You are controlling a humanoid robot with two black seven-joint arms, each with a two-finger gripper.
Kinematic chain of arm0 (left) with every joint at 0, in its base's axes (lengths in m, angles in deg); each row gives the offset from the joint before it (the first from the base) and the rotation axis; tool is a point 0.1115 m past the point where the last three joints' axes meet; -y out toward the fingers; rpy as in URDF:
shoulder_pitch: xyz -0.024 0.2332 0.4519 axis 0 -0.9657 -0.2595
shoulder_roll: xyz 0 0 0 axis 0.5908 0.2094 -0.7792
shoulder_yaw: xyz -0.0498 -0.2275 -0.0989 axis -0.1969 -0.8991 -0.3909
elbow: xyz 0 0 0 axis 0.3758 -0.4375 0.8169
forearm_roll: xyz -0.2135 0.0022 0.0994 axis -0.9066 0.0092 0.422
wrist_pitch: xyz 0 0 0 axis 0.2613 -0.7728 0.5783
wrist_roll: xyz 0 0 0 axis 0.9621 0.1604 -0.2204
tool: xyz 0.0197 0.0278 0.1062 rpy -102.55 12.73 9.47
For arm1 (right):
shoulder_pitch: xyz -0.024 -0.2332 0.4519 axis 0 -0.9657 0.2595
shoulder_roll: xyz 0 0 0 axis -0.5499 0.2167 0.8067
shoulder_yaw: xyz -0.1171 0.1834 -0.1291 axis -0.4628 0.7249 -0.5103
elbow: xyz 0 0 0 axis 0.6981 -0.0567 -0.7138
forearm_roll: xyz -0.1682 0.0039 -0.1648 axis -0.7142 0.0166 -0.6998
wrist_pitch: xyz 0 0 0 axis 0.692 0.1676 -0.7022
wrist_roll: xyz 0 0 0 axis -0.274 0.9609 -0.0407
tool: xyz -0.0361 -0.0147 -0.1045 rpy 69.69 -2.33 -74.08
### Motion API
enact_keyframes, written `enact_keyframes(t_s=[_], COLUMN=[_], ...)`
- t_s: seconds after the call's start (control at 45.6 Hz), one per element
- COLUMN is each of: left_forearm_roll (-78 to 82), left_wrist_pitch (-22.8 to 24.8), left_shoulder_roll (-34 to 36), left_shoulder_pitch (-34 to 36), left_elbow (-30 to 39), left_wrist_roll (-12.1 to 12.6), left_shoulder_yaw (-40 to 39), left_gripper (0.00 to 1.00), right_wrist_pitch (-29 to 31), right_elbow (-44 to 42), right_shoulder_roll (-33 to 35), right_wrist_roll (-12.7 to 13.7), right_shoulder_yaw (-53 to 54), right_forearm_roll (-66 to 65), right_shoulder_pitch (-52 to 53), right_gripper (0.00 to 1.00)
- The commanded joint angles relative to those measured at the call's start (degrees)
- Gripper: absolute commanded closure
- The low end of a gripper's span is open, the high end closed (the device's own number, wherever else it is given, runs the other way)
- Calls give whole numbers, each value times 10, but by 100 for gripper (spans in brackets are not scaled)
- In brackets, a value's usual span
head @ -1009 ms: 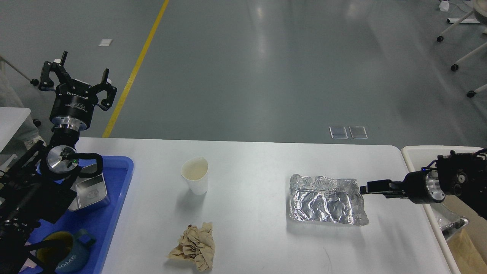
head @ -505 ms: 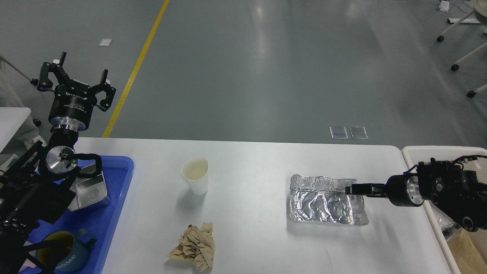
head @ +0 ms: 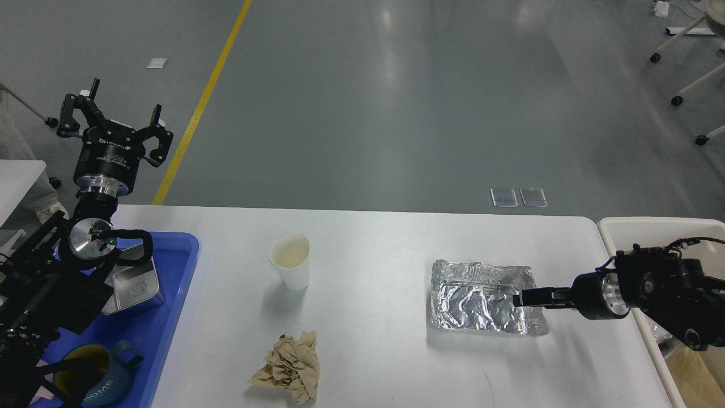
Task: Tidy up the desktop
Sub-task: 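Reach the right gripper toward the foil package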
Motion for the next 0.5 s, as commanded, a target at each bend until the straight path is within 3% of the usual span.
enact_keyframes(t_s=[0.0, 0.154, 0.373, 0.483], left_forearm_roll=[0, 0, 0, 0], left_wrist_pitch=[0, 0, 0, 0], left_shoulder_roll=[0, 0, -1, -1], left_shoulder_pitch=[1, 1, 2, 2], left_elbow=[0, 0, 1, 0], left_wrist_roll=[-1, -1, -2, -2], left_shoulder_yaw=[0, 0, 0, 0], left_gripper=[3, 3, 3, 3], right_wrist_pitch=[-26, -48, -58, -59], right_elbow=[-11, -46, -70, -70], right_shoulder_roll=[-14, -35, -53, -54], right_wrist_roll=[0, 0, 1, 1], right_shoulder_yaw=[-27, -46, -48, -48], right_forearm_roll=[-1, -1, 4, 4], right_shoulder_pitch=[0, 0, -3, -5], right_gripper=[4, 25, 86, 98])
